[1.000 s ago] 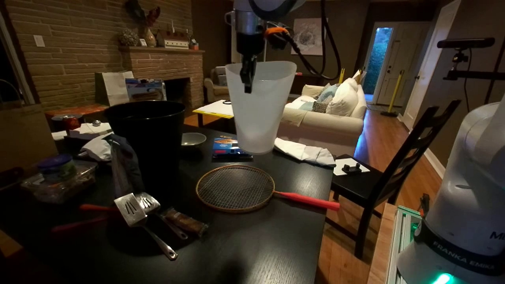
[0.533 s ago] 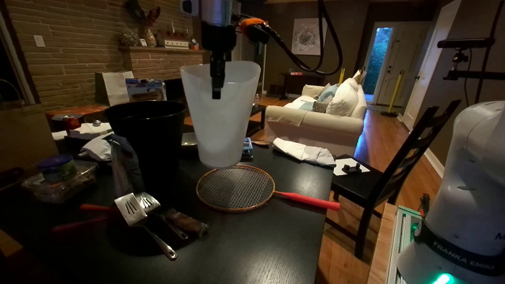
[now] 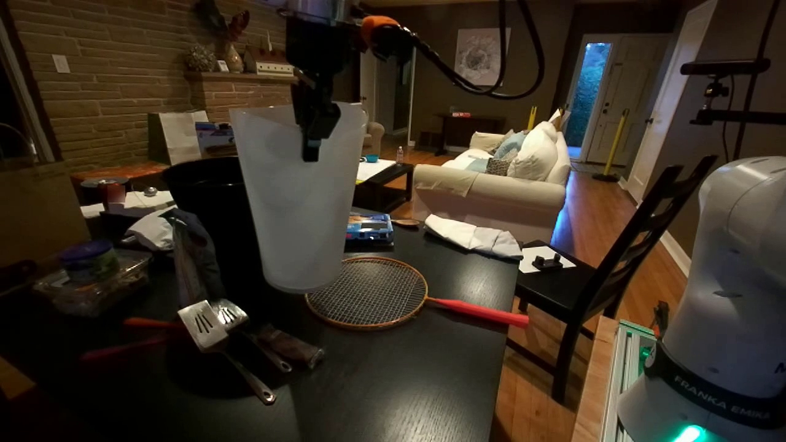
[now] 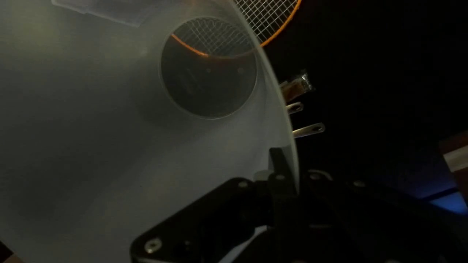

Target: Put the clear bin inside the black bin.

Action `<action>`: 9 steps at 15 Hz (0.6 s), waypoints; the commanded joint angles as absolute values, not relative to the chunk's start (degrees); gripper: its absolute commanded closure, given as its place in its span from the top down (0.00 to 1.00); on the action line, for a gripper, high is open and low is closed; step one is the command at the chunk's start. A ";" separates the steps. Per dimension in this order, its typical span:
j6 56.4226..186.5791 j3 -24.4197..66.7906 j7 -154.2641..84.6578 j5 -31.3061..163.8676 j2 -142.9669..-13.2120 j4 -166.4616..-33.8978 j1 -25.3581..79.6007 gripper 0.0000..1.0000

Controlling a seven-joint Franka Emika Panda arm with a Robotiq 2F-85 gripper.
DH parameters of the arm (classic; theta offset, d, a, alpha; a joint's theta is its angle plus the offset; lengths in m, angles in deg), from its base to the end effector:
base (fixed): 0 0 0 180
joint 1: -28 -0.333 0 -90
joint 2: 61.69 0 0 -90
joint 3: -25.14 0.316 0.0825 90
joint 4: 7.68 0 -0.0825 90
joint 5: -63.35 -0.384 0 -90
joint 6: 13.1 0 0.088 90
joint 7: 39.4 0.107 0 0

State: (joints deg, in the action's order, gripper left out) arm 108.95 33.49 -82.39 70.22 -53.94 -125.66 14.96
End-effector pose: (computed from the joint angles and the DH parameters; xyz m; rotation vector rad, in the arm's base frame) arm 0.5003 0.1934 0.5148 2.4672 1.6476 0.2632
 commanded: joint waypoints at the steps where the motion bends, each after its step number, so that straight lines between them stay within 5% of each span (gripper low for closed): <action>1: 109.79 33.51 -79.95 70.94 -53.61 -126.14 16.05 0.01; 9: 114.77 33.58 -78.80 71.73 -59.90 -124.36 17.05 0.01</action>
State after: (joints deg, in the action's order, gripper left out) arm 111.66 33.04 -79.92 70.27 -57.96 -126.76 16.58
